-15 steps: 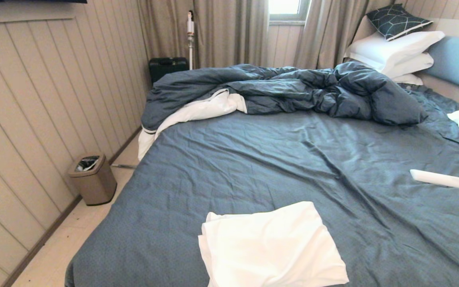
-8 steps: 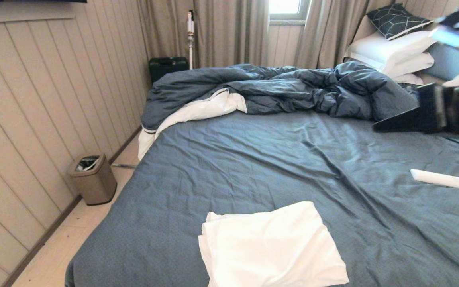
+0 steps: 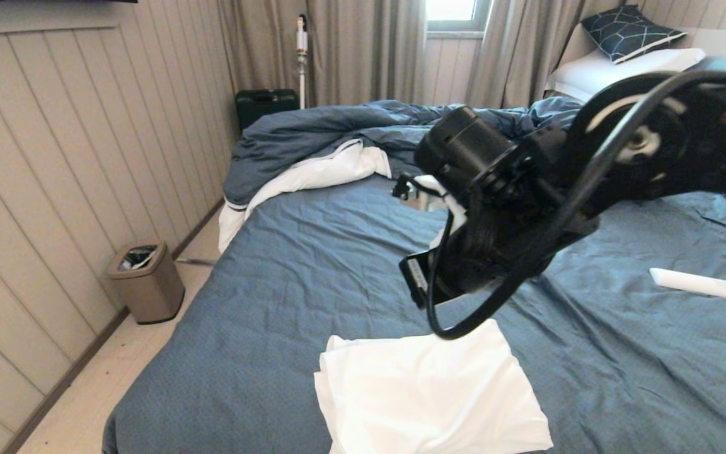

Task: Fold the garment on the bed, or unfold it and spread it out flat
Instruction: Unford the white T-shirt

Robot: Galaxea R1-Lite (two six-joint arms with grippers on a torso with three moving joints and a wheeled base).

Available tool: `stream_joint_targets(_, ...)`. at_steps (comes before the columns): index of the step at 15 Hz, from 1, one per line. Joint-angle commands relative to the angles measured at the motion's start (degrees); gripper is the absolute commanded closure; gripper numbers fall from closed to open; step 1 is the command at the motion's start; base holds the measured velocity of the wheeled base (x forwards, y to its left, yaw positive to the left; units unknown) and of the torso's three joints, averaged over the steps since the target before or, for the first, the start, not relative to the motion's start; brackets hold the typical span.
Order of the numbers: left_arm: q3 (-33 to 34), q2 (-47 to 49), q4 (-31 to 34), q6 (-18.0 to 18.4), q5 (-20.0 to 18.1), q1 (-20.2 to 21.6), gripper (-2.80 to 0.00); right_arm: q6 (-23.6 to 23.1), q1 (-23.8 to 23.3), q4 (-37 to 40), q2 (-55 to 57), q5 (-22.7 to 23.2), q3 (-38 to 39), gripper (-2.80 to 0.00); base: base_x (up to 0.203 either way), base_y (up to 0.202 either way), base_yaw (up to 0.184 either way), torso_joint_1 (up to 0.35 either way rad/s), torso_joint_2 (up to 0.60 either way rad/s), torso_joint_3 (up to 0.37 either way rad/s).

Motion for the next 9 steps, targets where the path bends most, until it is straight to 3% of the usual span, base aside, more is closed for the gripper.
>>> stream_joint_targets(1,0.01,0.0,0.0,0.04,0.0,0.04,0.0,0.32,2.41,0.2,6.66,-0.04,-0.35,0.0,0.0,0.0,0.0,0.0,0.0,0.0)
stream_joint_targets(4,0.01,0.0,-0.07,0.04,0.0,0.04,0.0,0.43,4.58,-0.23,11.57,-0.12,-1.68,0.0,0.0,0.0,0.0,0.0,0.0,0.0)
stream_joint_targets(5,0.01,0.0,0.0,0.04,0.0,0.04,0.0,0.41,5.01,-0.39,13.11,-0.39,-2.83,-2.8,0.0,0.0,0.0,0.0,0.0,0.0)
stream_joint_targets(9,0.01,0.0,0.0,0.04,0.0,0.04,0.0,0.01,6.9,-8.48,19.39,-5.43,-4.36,-2.8,0.0,0.0,0.0,0.0,0.0,0.0)
